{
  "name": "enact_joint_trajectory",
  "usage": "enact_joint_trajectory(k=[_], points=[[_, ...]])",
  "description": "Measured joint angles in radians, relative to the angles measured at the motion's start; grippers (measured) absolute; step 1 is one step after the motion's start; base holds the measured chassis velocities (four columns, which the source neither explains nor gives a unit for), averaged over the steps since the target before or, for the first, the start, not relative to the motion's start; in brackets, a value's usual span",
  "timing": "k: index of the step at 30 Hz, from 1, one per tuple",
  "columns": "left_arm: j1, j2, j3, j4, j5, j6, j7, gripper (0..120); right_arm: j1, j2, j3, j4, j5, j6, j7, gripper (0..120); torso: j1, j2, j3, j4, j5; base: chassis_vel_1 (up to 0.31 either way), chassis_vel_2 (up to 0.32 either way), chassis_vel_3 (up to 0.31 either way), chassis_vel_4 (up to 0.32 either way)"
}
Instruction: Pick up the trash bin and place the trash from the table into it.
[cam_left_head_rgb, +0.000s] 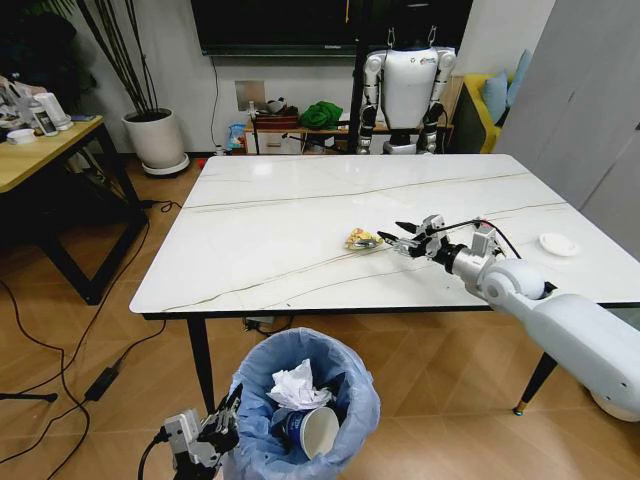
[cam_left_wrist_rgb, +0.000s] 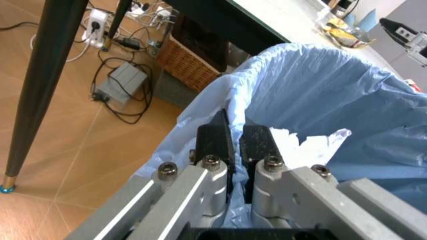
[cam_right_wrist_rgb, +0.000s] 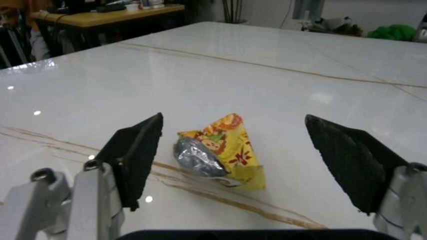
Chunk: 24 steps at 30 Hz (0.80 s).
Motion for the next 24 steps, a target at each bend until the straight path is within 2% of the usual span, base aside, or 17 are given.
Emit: enact_joint_trajectory(k=[4,24], points=[[-0.001,-0.002,-0.006,0.001,-0.004,0.000,0.000,0,0.044,0.026,-0.049,-0.025,-0.003,0.000,-0.006,98,0.000,0.000,0.000,0.0000,0.0000,0.000,0.000,0.000,0.000],[-0.009,-0.003,-0.022,0.004,-0.024,0.001,-0.001,0,0.127,0.103,-0.133,-0.125,-0.012,0.000,-0.022,100,0.000,0.000,0.000,0.0000,0.0001,0.000,0.000,0.000,0.000]])
